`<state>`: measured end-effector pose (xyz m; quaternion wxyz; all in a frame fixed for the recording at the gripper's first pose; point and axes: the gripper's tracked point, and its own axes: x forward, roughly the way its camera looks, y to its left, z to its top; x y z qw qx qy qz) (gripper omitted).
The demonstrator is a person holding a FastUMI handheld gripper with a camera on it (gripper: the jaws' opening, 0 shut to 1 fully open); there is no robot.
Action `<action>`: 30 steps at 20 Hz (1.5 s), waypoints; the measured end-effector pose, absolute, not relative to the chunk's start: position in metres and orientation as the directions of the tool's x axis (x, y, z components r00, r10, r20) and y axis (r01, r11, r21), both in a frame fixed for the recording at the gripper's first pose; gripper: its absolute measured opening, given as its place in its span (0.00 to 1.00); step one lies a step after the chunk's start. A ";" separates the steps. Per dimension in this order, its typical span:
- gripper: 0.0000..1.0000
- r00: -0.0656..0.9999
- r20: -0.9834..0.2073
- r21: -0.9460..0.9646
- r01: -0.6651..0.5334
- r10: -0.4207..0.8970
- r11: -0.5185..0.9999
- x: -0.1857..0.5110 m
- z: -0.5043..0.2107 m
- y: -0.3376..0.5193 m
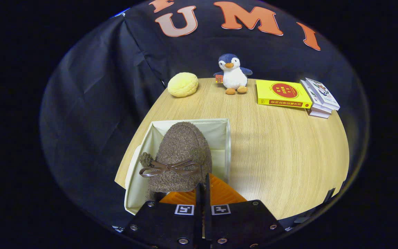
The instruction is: Open the storage box then place both shoes into the box .Put the left shoe in first, then the right shoe, with the right side of both shoes facing outward in a uniform manner.
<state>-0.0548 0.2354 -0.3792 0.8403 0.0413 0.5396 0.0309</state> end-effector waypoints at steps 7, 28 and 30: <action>0.21 0.343 -0.933 0.108 -0.013 0.106 0.994 -0.069 -0.393 0.245; 0.98 0.857 -0.501 0.178 -0.035 0.121 0.983 -0.032 -0.154 0.054; 0.98 0.903 -0.421 0.160 -0.021 0.088 0.987 -0.026 -0.131 0.027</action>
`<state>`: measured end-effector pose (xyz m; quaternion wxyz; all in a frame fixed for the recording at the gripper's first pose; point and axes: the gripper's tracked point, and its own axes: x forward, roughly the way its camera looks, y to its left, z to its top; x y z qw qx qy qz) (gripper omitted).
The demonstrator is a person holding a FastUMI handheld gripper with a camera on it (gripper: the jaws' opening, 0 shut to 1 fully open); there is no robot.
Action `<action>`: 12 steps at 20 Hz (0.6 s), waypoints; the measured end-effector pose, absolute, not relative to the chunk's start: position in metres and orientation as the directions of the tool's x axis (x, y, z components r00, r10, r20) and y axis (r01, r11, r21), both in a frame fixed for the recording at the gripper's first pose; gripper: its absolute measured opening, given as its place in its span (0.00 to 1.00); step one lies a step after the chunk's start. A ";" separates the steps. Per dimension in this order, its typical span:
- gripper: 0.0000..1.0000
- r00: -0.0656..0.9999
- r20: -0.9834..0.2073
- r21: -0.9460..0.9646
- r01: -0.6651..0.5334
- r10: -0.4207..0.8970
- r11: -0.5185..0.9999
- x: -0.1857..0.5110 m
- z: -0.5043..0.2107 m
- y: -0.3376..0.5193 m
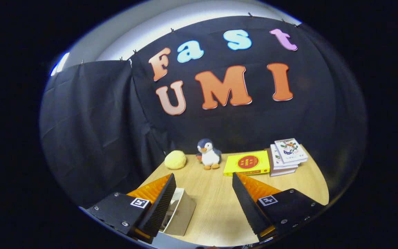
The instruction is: Open the storage box then place both shoes into the box .Put the left shoe in first, then the right shoe, with the right side of both shoes facing outward in a uniform manner.
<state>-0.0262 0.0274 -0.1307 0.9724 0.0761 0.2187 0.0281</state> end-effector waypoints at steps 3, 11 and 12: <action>0.98 0.946 -0.323 0.122 0.025 0.016 0.992 -0.026 -0.101 -0.014; 0.98 0.985 -0.099 0.010 0.141 -0.140 0.990 -0.036 -0.024 -0.089; 0.98 0.987 -0.078 0.008 0.143 -0.142 0.990 -0.035 -0.019 -0.091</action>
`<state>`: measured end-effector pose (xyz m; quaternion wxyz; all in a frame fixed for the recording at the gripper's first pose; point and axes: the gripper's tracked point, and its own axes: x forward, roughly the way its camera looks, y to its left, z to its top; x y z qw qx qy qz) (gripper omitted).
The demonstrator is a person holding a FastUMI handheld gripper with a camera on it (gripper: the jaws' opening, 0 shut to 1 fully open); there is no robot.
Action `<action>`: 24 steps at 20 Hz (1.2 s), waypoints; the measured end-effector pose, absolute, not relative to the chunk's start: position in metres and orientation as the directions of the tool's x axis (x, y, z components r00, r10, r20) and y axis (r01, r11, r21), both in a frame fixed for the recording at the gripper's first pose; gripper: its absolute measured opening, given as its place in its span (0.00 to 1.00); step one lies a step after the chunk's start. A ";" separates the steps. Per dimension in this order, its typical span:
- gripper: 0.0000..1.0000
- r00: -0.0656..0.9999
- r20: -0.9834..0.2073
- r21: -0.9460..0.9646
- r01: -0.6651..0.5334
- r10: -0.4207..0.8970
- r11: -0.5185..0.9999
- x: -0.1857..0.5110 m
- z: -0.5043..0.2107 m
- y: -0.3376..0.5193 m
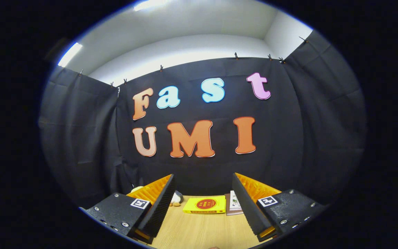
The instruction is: Open the storage box then place both shoes into the box .Put the left shoe in first, then the right shoe, with the right side of both shoes facing outward in a uniform manner.
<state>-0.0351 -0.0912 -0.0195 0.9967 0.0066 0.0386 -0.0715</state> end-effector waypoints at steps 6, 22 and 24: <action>0.98 0.979 -0.101 -0.079 0.168 -0.175 0.983 -0.032 -0.037 -0.104; 0.98 0.980 -0.103 -0.080 0.165 -0.173 0.983 -0.032 -0.059 -0.099; 0.98 0.983 -0.080 -0.091 0.157 -0.164 0.983 -0.031 -0.053 -0.095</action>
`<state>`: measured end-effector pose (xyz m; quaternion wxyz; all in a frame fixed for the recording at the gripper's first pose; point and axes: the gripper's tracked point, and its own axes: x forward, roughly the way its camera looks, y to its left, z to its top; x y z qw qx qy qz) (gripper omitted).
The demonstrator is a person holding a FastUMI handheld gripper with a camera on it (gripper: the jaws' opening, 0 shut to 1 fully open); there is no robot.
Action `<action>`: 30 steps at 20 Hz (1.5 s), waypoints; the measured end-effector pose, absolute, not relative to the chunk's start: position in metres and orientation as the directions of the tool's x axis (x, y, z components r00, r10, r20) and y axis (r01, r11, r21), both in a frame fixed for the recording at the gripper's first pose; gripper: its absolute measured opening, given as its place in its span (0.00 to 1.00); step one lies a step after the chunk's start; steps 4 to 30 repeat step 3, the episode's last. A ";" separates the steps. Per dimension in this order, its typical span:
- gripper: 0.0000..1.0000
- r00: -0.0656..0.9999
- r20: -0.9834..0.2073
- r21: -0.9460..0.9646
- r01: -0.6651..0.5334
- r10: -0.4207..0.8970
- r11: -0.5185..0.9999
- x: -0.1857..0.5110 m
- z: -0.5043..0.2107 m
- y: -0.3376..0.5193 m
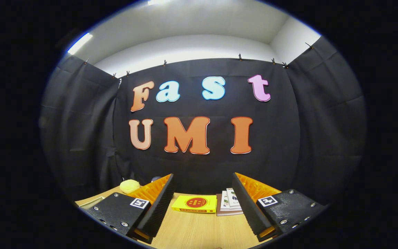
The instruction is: Open the storage box then place both shoes into the box .Put the left shoe in first, then the right shoe, with the right side of both shoes facing outward in a uniform manner.
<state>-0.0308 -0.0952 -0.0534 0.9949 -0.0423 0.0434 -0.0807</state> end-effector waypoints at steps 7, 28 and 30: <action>0.98 0.985 -0.070 -0.108 0.150 -0.158 0.983 -0.033 -0.050 -0.092; 0.98 0.985 -0.070 -0.108 0.150 -0.158 0.983 -0.033 -0.050 -0.092; 0.98 0.985 -0.070 -0.108 0.150 -0.158 0.983 -0.033 -0.050 -0.092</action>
